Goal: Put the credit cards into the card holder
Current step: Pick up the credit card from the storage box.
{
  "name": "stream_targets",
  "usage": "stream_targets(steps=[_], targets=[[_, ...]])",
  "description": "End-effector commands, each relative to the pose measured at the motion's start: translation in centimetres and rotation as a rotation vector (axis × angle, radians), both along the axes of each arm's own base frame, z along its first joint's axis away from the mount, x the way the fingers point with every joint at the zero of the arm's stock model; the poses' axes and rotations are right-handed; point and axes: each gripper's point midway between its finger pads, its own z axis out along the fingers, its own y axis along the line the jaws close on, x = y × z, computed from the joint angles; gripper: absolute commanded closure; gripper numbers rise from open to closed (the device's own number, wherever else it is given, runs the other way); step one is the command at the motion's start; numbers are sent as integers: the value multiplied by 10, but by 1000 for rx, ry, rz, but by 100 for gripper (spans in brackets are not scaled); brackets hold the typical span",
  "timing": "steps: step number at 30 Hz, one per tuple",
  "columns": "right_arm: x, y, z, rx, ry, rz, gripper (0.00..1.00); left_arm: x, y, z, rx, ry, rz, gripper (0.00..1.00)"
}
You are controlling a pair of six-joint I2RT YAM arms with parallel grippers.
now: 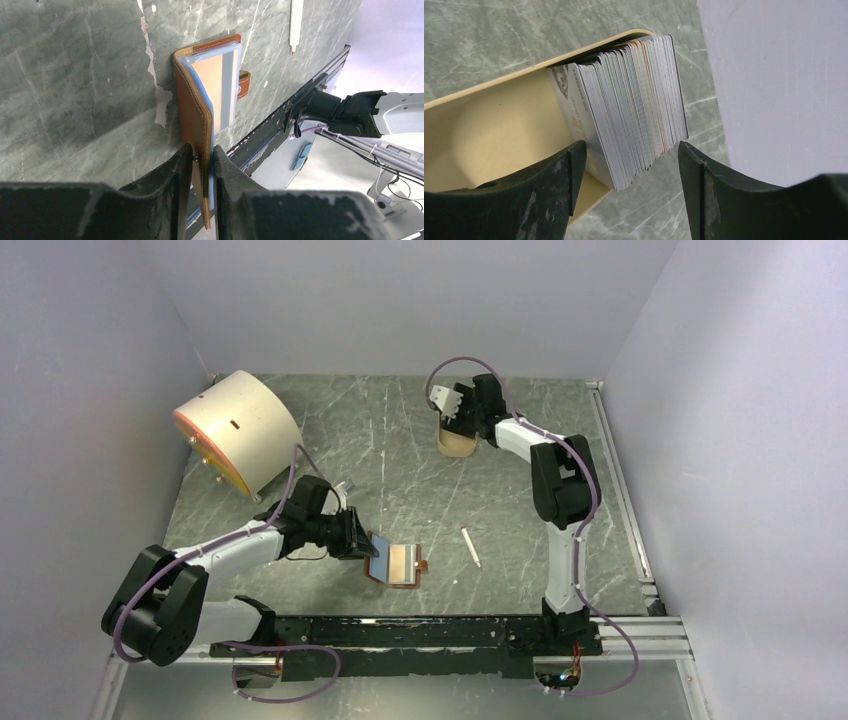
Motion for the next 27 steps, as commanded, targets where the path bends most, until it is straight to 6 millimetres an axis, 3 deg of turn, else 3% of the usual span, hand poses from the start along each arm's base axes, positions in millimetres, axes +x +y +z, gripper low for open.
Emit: stream_targets(steps=[1, 7, 13, 21, 27], targets=[[17, 3, 2, -17, -48, 14, 29, 3, -5, 12, -45, -22, -1, 74], [17, 4, -10, -70, -32, 23, 29, 2, -6, 9, -55, -9, 1, 73], [29, -2, 4, -72, -69, -35, 34, 3, -4, 8, -38, -15, -2, 73], [27, 2, 31, -39, -102, -30, 38, 1, -5, 6, -53, -7, 1, 73], [25, 2, 29, -36, -87, -25, 41, 1, -6, 6, -56, -8, -4, 73]])
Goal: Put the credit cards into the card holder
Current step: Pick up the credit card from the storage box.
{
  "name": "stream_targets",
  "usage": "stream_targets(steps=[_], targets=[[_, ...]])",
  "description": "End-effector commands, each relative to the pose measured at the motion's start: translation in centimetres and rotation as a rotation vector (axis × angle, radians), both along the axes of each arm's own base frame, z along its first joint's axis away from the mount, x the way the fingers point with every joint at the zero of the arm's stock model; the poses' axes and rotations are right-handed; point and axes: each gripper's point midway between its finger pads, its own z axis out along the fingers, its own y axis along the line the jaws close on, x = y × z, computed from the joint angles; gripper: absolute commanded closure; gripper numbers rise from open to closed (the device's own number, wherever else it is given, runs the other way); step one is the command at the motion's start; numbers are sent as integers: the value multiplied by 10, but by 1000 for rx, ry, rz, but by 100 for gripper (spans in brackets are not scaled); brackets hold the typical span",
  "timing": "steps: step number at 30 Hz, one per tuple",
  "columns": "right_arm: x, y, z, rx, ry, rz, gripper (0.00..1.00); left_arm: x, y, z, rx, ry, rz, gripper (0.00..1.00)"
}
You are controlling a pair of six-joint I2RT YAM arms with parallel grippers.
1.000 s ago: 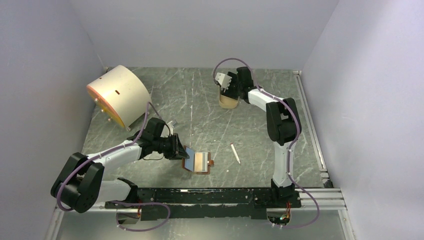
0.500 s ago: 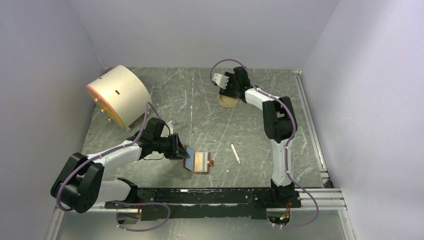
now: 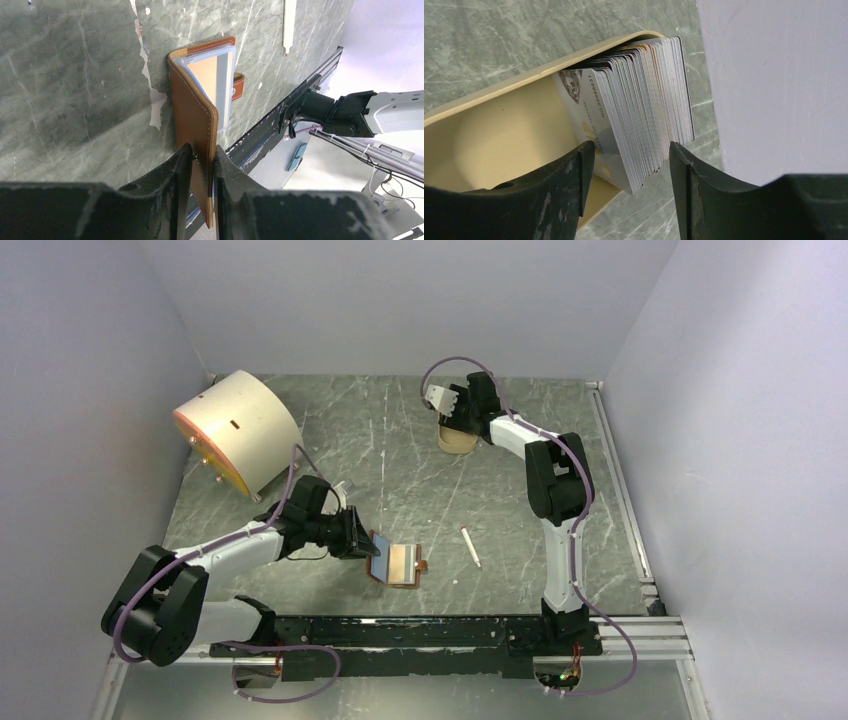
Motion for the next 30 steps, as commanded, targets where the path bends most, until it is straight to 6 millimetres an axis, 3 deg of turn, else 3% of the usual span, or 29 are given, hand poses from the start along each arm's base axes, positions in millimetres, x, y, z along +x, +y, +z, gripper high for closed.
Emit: stream_targets(steps=[1, 12, 23, 27, 30], targets=[[11, -1, 35, 26, -70, -16, 41, 0, -3, 4, -34, -6, -14, 73], [13, 1, 44, 42, -63, -21, 47, -2, -3, 3, -35, -4, -19, 73], [6, 3, 39, 26, 4, 9, 55, 0, -4, 8, -42, -15, -21, 73], [2, 3, 41, 29, 18, 17, 63, 0, -4, 9, -43, -18, -19, 73], [-3, 8, 42, 61, 57, 27, 78, -1, -4, 9, -49, -19, -17, 73]])
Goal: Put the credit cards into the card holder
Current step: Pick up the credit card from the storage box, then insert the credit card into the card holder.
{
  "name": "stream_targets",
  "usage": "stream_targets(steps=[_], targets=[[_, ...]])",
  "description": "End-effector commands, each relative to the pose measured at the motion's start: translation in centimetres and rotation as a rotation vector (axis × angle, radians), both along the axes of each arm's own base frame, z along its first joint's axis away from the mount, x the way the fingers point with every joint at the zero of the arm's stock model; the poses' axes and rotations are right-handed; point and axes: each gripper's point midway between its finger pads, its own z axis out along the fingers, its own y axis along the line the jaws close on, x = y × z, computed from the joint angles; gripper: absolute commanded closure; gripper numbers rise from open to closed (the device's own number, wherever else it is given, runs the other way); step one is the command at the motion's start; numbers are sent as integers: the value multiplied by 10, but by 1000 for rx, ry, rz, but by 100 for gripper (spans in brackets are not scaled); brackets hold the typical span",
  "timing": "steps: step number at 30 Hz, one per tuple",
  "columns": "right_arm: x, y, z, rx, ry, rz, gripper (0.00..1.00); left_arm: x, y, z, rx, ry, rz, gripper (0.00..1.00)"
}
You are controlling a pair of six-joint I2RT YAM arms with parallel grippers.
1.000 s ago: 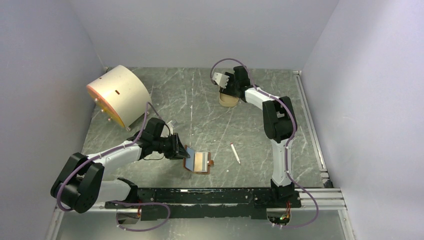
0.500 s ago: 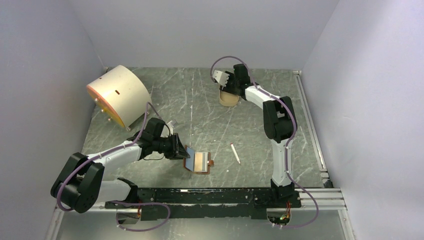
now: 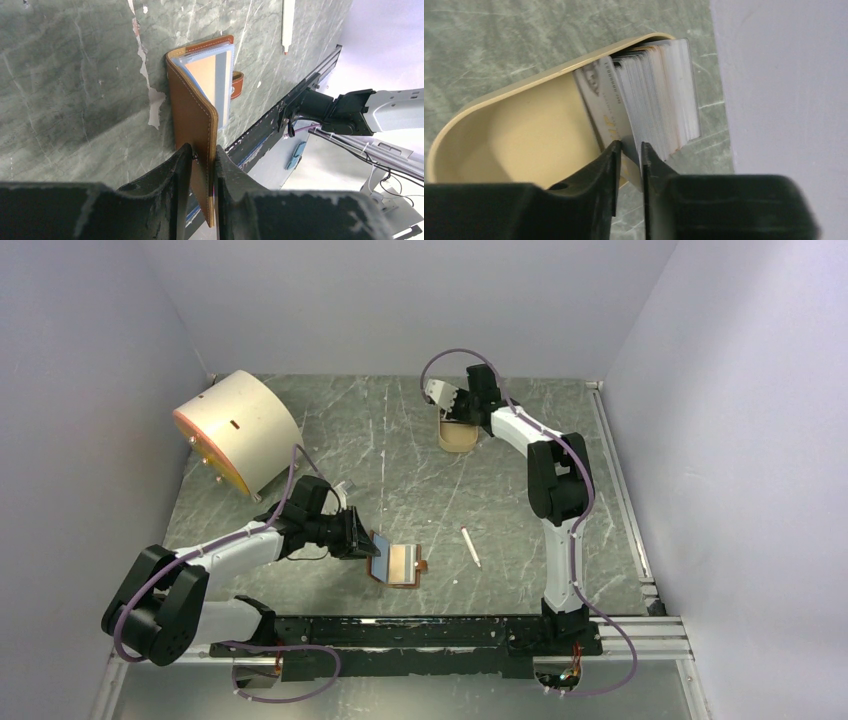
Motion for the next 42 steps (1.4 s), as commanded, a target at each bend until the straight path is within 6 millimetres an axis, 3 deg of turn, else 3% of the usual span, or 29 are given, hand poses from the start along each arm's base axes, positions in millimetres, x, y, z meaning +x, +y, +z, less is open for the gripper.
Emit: stream_targets(steps=[1, 5, 9, 13, 17, 22, 25, 30, 34, 38, 42], targets=[[-3, 8, 32, 66, 8, 20, 84, 0, -3, 9, -45, -22, -11, 73], [-27, 11, 32, 127, 80, 9, 97, -3, -5, 11, -68, -16, -10, 72], [-44, 10, 43, 174, 83, -13, 98, -6, -5, 13, -79, -14, -9, 72], [-62, 12, 51, 227, 149, -47, 99, -5, -3, 18, -68, -35, -15, 90], [-86, 23, 66, 367, 209, -92, 100, 0, -3, 23, -74, -67, 5, 91], [-104, 37, 91, 635, 371, -331, 100, 0, -11, 34, -139, -63, -7, 91], [-127, 52, 100, 761, 497, -409, 100, 3, -12, 40, -155, -73, 16, 91], [-183, 80, 108, 1022, 750, -411, 100, 7, -20, 57, -246, -106, 19, 91], [-232, 98, 122, 1226, 891, -357, 100, 15, -16, 49, -216, -104, 77, 91], [-271, 99, 92, 1274, 1002, -475, 100, 17, -19, 45, -262, -109, 98, 91], [-302, 111, 69, 1267, 1058, -529, 100, 20, -14, 25, -206, -90, 126, 90]])
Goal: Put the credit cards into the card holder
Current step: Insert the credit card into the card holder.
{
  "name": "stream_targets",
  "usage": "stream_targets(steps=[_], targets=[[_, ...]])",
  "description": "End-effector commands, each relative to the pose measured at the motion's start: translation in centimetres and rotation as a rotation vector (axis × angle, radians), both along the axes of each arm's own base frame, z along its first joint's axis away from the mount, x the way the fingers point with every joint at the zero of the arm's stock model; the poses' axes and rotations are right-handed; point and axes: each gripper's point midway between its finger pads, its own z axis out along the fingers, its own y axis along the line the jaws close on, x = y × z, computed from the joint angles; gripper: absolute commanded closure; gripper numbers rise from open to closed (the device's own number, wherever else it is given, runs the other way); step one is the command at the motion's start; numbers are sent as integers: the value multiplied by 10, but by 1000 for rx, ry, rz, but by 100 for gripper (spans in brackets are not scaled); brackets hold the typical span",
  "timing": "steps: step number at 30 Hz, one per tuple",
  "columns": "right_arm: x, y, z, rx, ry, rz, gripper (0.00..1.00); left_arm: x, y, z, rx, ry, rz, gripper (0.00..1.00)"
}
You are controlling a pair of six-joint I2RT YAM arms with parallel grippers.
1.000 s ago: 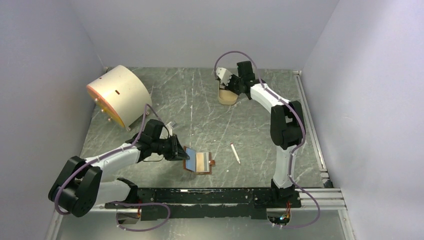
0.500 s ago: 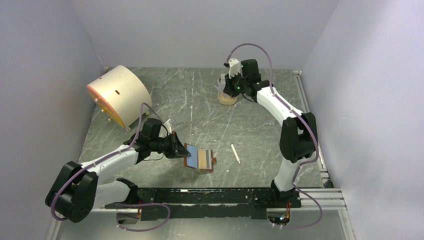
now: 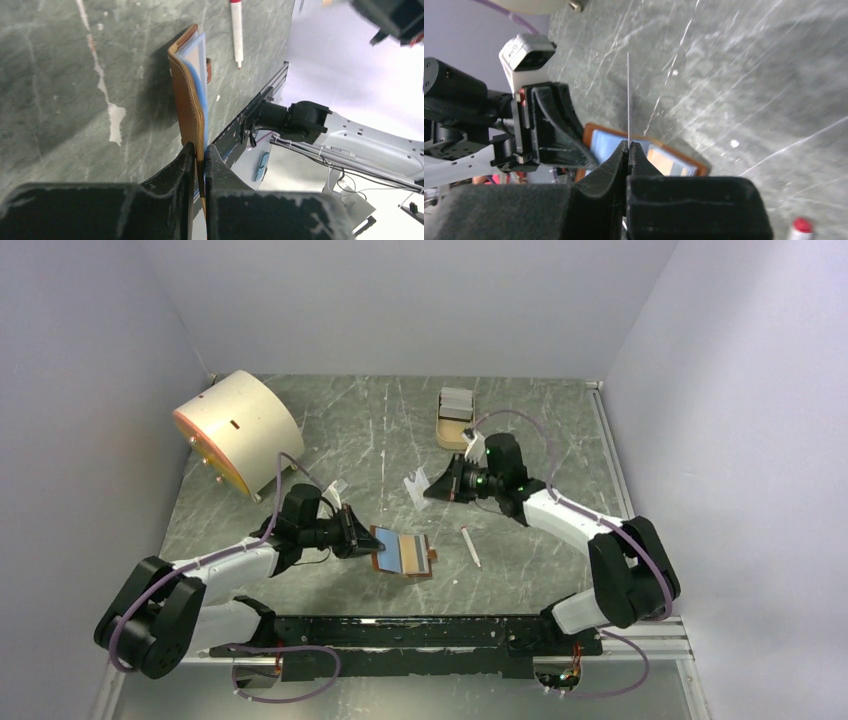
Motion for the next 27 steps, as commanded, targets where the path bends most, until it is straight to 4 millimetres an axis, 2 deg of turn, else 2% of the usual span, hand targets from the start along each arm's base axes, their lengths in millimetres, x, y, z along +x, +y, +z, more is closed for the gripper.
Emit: stream_targets(steps=[1, 4, 7, 9, 15, 21, 27], targets=[[-24, 23, 6, 113, 63, -35, 100, 13, 1, -5, 3, -34, 44, 88], [-51, 40, -5, 114, 102, -7, 100, 12, 7, -20, 60, -7, 69, 82], [-68, 46, -23, 52, 144, -11, 100, 11, 16, -32, 132, 12, 86, 73], [-76, 48, -26, 53, 139, -20, 100, 9, 20, -36, 153, 18, 89, 69], [-89, 37, -40, 59, 149, -90, 100, -1, 29, -48, 199, 44, 101, 65], [-107, 45, -52, 72, 180, -79, 99, -2, 42, -60, 296, 56, 118, 62], [-106, 46, -58, 107, 184, -133, 97, -3, 44, -64, 314, 71, 117, 61]])
